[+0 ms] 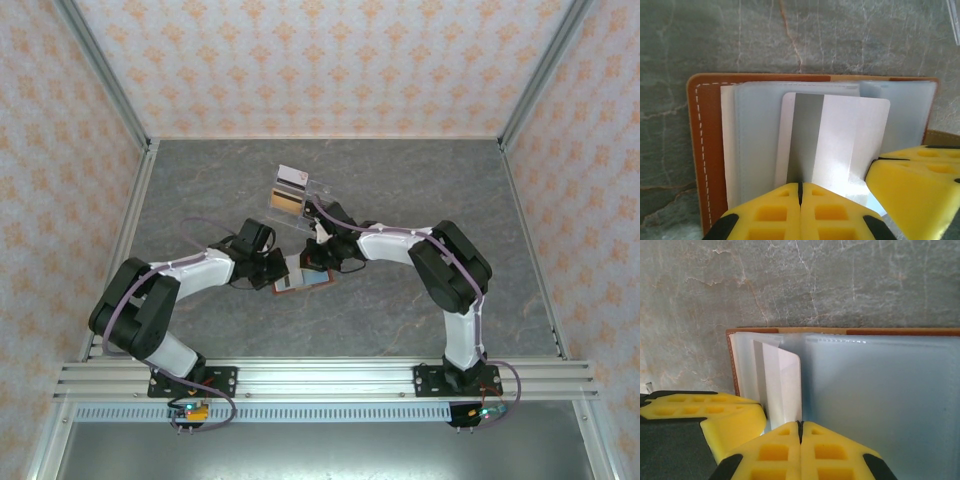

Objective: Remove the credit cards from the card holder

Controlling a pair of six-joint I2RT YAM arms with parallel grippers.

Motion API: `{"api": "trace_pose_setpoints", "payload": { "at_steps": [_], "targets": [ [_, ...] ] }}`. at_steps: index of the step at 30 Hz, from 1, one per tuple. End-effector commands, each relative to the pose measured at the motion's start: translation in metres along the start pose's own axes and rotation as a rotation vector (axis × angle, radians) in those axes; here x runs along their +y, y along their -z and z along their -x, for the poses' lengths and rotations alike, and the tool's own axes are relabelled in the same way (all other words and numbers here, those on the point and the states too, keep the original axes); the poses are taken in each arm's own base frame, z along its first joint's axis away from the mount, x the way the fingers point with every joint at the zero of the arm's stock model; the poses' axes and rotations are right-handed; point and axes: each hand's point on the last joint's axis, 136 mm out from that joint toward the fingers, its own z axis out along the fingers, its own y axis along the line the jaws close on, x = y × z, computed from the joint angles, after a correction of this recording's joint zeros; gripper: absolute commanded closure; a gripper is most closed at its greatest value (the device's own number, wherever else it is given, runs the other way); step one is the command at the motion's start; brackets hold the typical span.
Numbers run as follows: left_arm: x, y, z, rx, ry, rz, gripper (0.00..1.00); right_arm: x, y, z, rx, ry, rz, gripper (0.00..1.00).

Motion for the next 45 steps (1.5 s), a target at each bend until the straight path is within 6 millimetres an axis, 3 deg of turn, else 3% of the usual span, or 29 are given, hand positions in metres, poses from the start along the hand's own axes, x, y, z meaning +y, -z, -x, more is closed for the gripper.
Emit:
{"api": "trace_pose_setpoints", "payload": {
  "at_steps": [1,4,7,17,24,29,39,45],
  "targets": [
    [0.017,0.000,0.002,-0.023,-0.008,0.088,0.96,0.014,0.008,0.006,-0.026,0.004,0.073,1.00],
    [0.020,-0.002,0.000,-0.019,-0.006,0.094,0.97,0.021,0.007,0.005,-0.016,0.002,0.124,0.99],
    [0.023,-0.006,-0.002,-0.011,-0.002,0.096,0.97,0.027,0.004,0.003,0.001,-0.010,0.176,0.91],
    [0.023,-0.014,-0.005,0.011,0.008,0.083,0.99,0.022,-0.004,0.002,0.013,-0.013,0.177,0.84],
    [0.018,-0.013,-0.003,0.010,0.006,0.069,0.99,0.022,-0.010,-0.003,0.024,0.042,0.124,0.85],
    [0.009,-0.006,0.001,-0.002,-0.005,0.053,0.97,0.020,-0.001,0.003,-0.021,0.071,0.083,0.97],
    [-0.013,0.045,0.025,-0.111,-0.040,0.006,0.61,0.007,0.055,0.018,-0.156,0.233,-0.088,1.00],
    [-0.031,0.070,0.038,-0.160,-0.029,-0.134,0.42,0.028,0.086,0.021,-0.183,0.317,-0.025,1.00]
  ]
}}
